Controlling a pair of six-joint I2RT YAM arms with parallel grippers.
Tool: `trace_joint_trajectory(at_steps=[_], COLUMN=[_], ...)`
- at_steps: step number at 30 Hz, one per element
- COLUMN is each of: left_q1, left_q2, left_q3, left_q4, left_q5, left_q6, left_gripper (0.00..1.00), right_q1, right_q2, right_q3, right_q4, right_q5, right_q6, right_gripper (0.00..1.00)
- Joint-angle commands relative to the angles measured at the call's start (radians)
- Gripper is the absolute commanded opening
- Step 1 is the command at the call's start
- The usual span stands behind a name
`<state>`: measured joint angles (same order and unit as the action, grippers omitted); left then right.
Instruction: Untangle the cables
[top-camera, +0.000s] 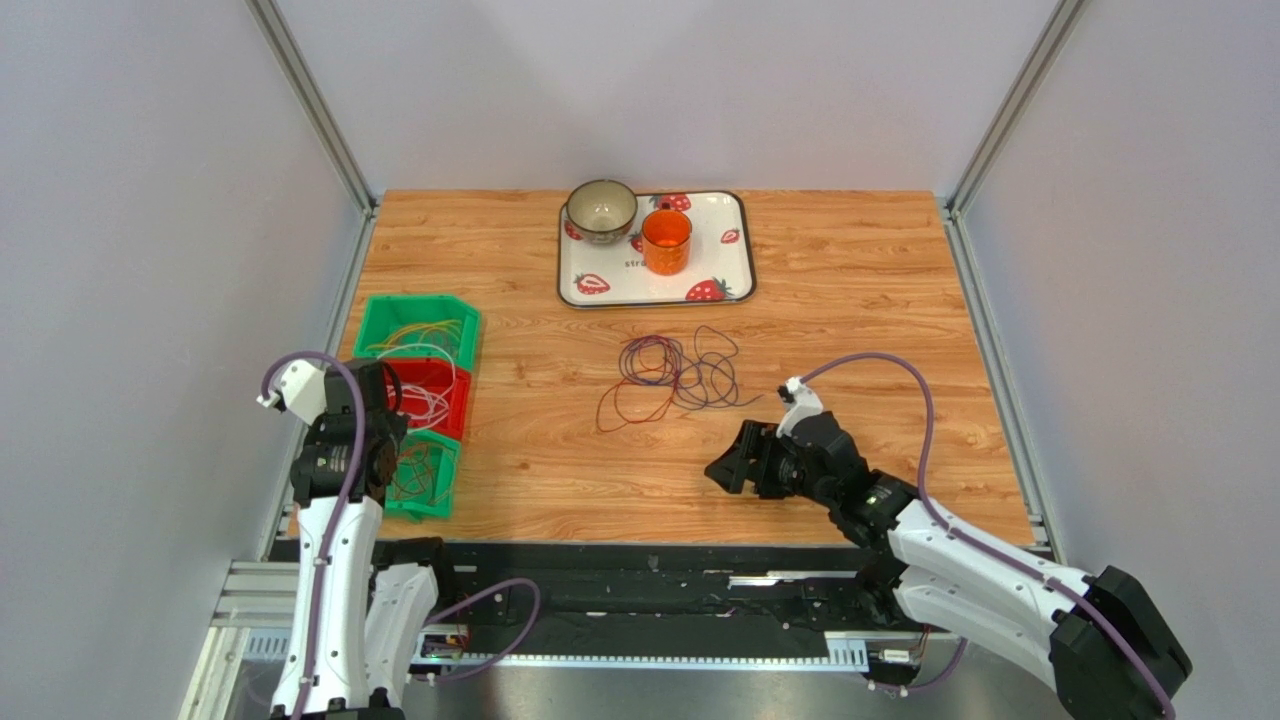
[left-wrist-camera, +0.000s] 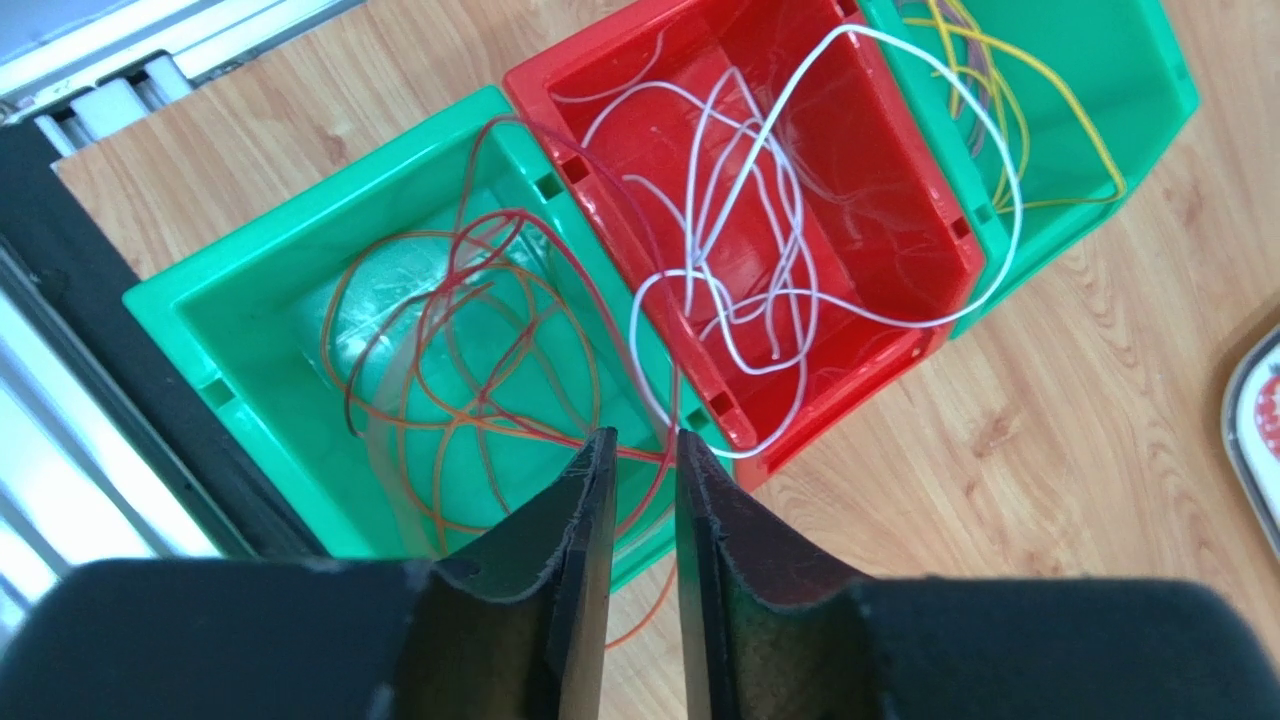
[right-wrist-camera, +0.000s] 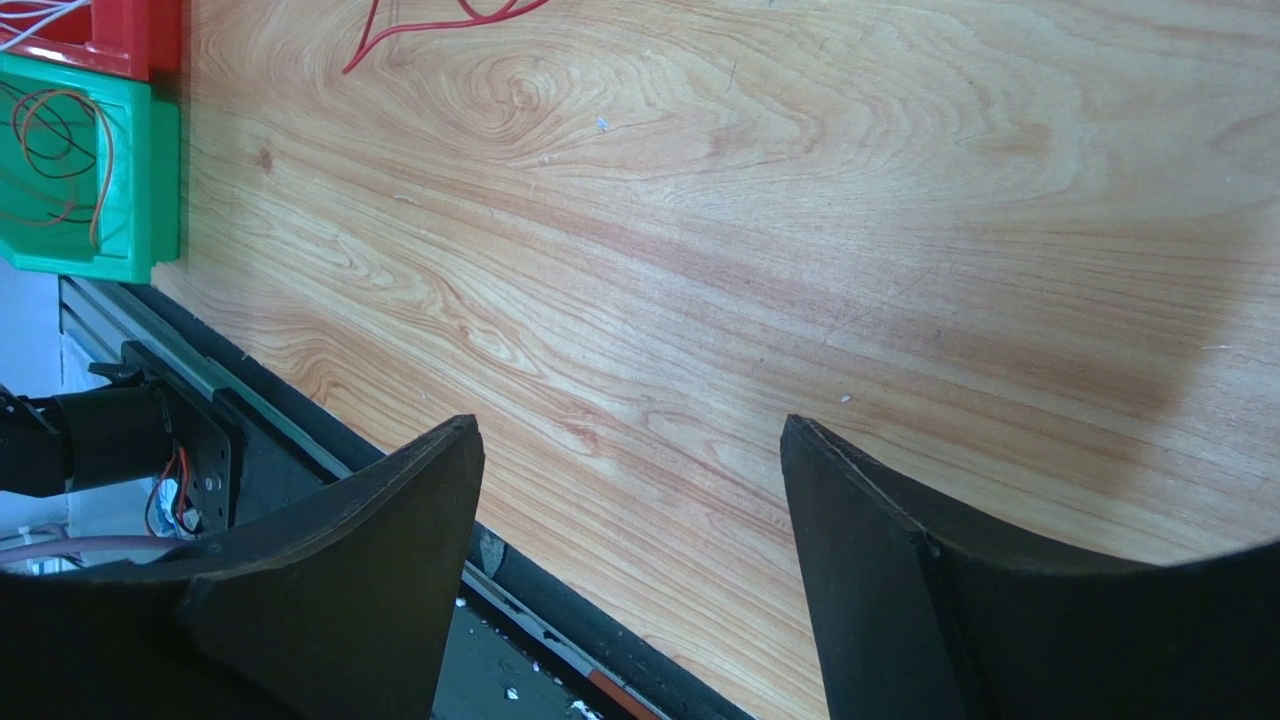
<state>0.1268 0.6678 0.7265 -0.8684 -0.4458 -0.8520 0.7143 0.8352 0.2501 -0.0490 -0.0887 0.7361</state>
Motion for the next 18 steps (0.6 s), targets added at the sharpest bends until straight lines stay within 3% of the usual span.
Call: trace_joint_trajectory(at_steps=[1, 3, 8, 18], left_q1=[0.016, 0.016, 0.016, 0.014], left_q2=[-0.014, -0.02, -0.036, -0.066], left_q3=[0.043, 0.072, 0.146, 0.192], left_q4=[0.031, 0.002, -0.027, -0.04], left_q5=[0.012, 0.013, 0.107, 0.438], left_q6=[-0.005, -0.004, 0.034, 0.206], left_gripper=[0.4, 0.56, 0.71, 0.73], right_q1=[-0.004, -0.004, -0.003, -0.003], right_q2=[0.008, 0.012, 0.031, 0.1], right_q3=[0.046, 0.049, 0.087, 0.34], right_q4=[0.021, 0.02, -0.006, -0.242], right_q5=[-0.008, -0.008, -0.014, 0.084], right_q6=[-0.015, -0.015, -0.035, -0.081], right_gripper=[0.76, 0.77, 0.77, 0.78])
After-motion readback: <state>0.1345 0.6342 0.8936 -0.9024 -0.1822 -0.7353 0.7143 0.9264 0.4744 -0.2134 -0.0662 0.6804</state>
